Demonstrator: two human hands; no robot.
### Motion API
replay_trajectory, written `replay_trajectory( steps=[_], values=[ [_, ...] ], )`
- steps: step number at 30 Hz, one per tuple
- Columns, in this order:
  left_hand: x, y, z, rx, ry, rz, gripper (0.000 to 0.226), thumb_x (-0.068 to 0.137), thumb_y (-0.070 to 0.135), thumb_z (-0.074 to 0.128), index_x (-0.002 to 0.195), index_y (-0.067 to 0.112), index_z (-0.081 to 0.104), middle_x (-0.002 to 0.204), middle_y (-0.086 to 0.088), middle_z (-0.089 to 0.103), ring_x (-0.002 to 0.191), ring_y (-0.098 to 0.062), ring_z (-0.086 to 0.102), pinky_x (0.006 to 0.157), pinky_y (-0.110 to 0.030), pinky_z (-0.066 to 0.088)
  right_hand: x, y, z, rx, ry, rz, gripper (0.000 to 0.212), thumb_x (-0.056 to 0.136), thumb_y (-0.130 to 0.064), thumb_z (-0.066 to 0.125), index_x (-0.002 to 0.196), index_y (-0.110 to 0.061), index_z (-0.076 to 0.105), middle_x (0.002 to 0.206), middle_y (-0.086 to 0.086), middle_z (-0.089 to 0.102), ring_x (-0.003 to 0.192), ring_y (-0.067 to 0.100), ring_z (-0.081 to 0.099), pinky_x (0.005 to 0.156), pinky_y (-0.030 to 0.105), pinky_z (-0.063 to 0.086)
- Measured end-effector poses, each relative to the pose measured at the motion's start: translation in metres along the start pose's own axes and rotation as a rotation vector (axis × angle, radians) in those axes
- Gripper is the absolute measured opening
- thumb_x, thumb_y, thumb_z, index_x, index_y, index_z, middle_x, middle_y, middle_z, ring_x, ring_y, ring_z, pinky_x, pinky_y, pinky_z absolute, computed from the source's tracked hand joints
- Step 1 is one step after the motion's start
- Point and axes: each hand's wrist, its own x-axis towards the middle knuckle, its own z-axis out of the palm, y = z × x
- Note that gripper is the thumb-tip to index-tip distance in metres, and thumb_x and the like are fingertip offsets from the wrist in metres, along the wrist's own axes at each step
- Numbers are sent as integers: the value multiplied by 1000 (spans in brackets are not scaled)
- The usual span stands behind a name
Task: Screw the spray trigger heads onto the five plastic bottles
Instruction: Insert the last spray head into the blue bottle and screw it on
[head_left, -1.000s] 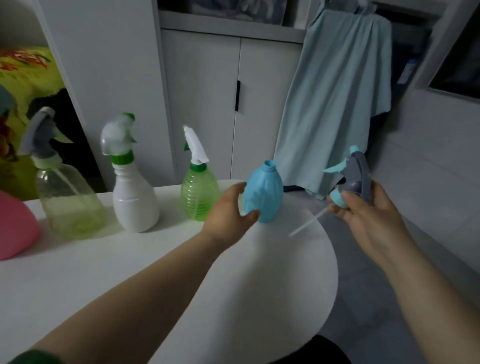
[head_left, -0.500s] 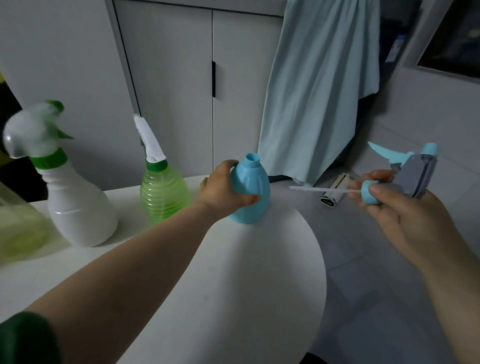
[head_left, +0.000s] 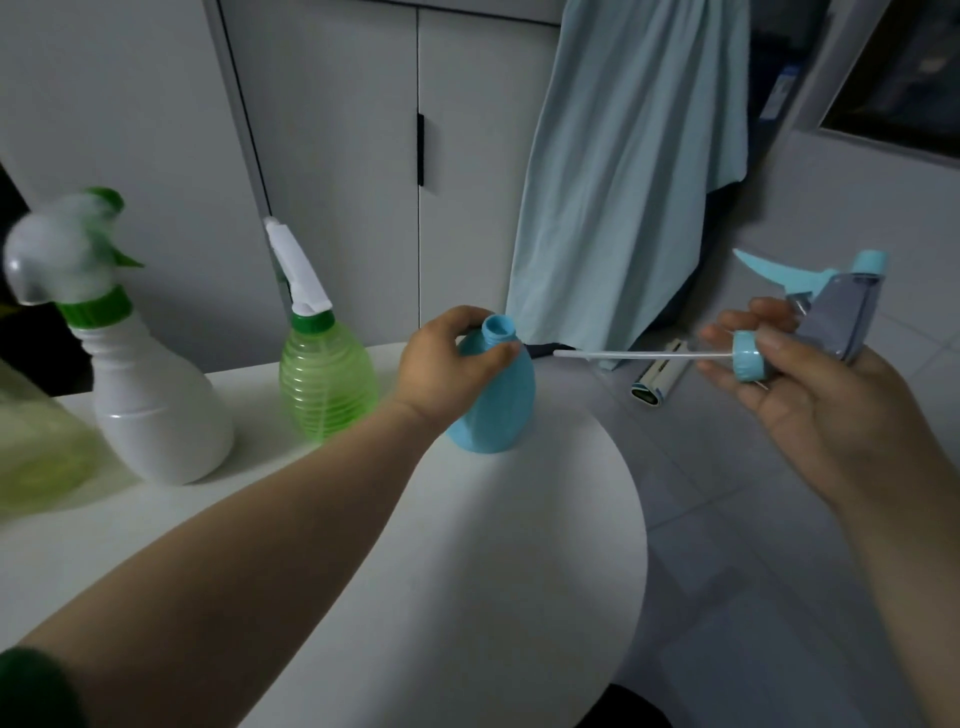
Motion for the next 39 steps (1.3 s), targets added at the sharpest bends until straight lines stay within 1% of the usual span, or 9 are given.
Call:
replay_trajectory(
  steps=[4, 6, 11, 16, 20, 23, 26, 31, 39],
  values=[
    [-29, 10, -29, -4, -28, 58, 13, 72, 23, 69, 80, 24, 59, 78, 17, 58, 81, -5, 55, 65, 0, 37, -8, -11, 13, -17, -90, -3, 17, 70, -17, 50, 71, -22, 66, 78, -11, 70, 89, 6, 63, 76, 22, 56],
    [-48, 13, -50, 12, -26, 68, 13, 71, 22, 69, 76, 26, 58, 76, 22, 56, 76, 3, 54, 61, 4, 34, -12, -17, 23, -32, -116, -4, 14, 66, -21, 50, 77, -21, 59, 81, -11, 66, 89, 5, 60, 73, 20, 56],
    [-95, 14, -108, 60, 1, 52, 24, 68, 27, 71, 67, 42, 53, 77, 26, 56, 72, 12, 53, 58, 3, 37, -24, -32, 60, -119, -231, -4, 10, 65, -19, 51, 72, -22, 56, 60, -19, 64, 63, -4, 58, 55, 13, 50],
    [-129, 2, -152, 87, 62, -2, 25, 66, 26, 72, 69, 42, 53, 78, 26, 57, 77, 8, 53, 60, 0, 38, -36, -40, 117, -174, -396, 9, 21, 71, 4, 51, 73, -16, 54, 59, -17, 63, 64, 0, 62, 59, 15, 54],
    [-144, -9, -165, 81, 67, -33, 27, 67, 25, 72, 66, 44, 52, 77, 26, 58, 78, 8, 53, 60, -2, 39, -45, -48, 153, -212, -509, 5, 22, 59, -4, 58, 77, -17, 55, 71, -11, 60, 68, 5, 61, 58, 17, 55],
    [-151, -17, -171, 34, 81, -40, 27, 67, 25, 72, 69, 43, 52, 79, 24, 59, 79, 9, 54, 62, -1, 39, -52, -45, 176, -302, -567, -3, 20, 69, 5, 55, 73, -15, 54, 76, 1, 55, 64, 6, 61, 61, 16, 55],
    [-159, -25, -177, -41, 71, -44, 32, 66, 22, 73, 77, 44, 52, 84, 23, 60, 81, 14, 53, 63, 1, 37, -58, -46, 197, -393, -632, -6, 23, 72, 9, 54, 73, -14, 54, 73, 0, 59, 59, 3, 61, 59, 13, 53],
    [-168, -37, -175, -73, 66, -47, 48, 61, 19, 78, 90, 43, 48, 89, 27, 53, 80, 19, 50, 64, 7, 33, -60, -48, 214, -550, -720, -30, 26, 70, 7, 61, 69, -19, 59, 60, -13, 63, 63, 0, 61, 60, 12, 51],
    [-167, -42, -175, -115, 64, -30, 53, 58, 19, 80, 85, 46, 44, 90, 26, 54, 84, 24, 47, 66, 4, 36, -56, -70, 220, -679, -727, -45, 20, 53, -16, 67, 71, -19, 59, 74, -2, 61, 65, 2, 63, 61, 11, 52]
  ],
)
